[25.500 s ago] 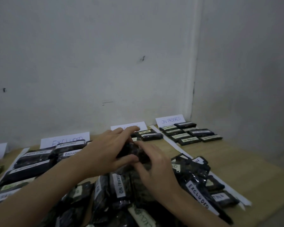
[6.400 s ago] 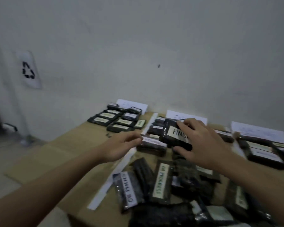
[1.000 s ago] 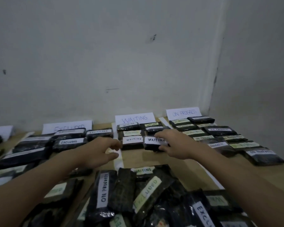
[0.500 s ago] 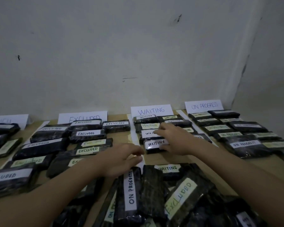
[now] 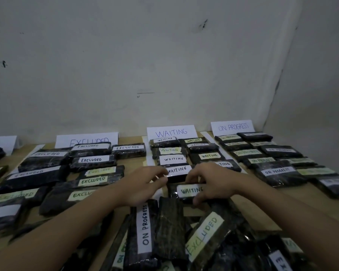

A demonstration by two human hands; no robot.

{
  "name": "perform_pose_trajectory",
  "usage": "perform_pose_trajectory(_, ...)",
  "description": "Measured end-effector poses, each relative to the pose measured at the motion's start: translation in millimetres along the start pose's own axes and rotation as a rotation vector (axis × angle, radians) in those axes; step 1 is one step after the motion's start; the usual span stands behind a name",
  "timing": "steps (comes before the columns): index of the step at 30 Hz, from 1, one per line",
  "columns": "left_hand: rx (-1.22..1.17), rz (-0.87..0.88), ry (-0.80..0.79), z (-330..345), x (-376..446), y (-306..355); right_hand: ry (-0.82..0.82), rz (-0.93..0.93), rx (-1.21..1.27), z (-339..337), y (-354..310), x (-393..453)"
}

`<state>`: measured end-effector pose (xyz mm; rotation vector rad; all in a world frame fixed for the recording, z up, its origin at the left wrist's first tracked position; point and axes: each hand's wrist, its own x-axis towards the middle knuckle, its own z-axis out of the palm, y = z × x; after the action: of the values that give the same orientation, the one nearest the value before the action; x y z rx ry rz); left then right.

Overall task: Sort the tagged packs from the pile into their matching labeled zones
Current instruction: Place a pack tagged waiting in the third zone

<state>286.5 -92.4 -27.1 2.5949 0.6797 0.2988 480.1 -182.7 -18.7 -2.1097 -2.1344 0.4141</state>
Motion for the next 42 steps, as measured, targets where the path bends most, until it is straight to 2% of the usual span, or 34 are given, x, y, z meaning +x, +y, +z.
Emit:
perform_pose_trajectory(4,-0.137,-0.037,0.116,-1.1,-1.2,2.3,0.238,-0.043,-0.017,-12.5,15.7,-10.8)
perform_pose_trajectory(8,-0.138,-0.022,0.086,2.7,0.6,3.8,0.393,0.019,0.058,-21.7,45.9,-25.5)
perform_pose_trajectory(14,-0.057,0.015,0.003,10.3,6.1,12.8,0.185,0.155,-0.13,-2.1,79.8,-43.3)
perform_pose_trajectory(20,0.112,0.128,-0.105,12.5,15.2,32.3,0.192,0.207,-0.137,14.0,81.4,-45.5)
perform_pose_trajectory(23,0.146,0.155,-0.115,14.4,22.5,40.4,0.267,0.177,-0.056,10.1,66.0,-48.6)
perform_pose_trajectory(27,0.133,0.155,-0.126,21.0,27.1,47.5,0.041,0.267,0.16,8.5,39.5,-50.2)
perform_pose_trajectory(29,0.123,0.155,-0.127,24.3,27.5,49.6,0.041,0.3,0.317,10.4,35.1,-50.8)
perform_pose_trajectory(31,0.047,0.134,-0.121,25.5,27.4,51.3,0.08,0.325,0.505,4.4,33.2,-54.3)
perform_pose_trajectory(33,-0.114,0.066,-0.112,23.1,27.2,54.3,0.189,0.303,0.637,-11.3,31.8,-59.6)
perform_pose_trajectory(36,-0.523,-0.08,-0.125,14.9,26.0,64.2,0.484,0.155,0.842,-39.2,22.5,-66.4)
perform_pose_trajectory(38,-0.806,-0.197,-0.166,8.1,27.0,70.4,0.619,0.026,0.99,-50.2,13.0,-69.3)
perform_pose_trajectory(40,-0.96,-0.247,-0.179,0.5,26.4,75.6,0.651,-0.106,1.121,-52.2,5.2,-71.1)
perform_pose_trajectory(42,-1.031,-0.231,-0.118,-3.5,24.1,77.8,0.647,-0.164,1.18,-49.3,1.6,-73.2)
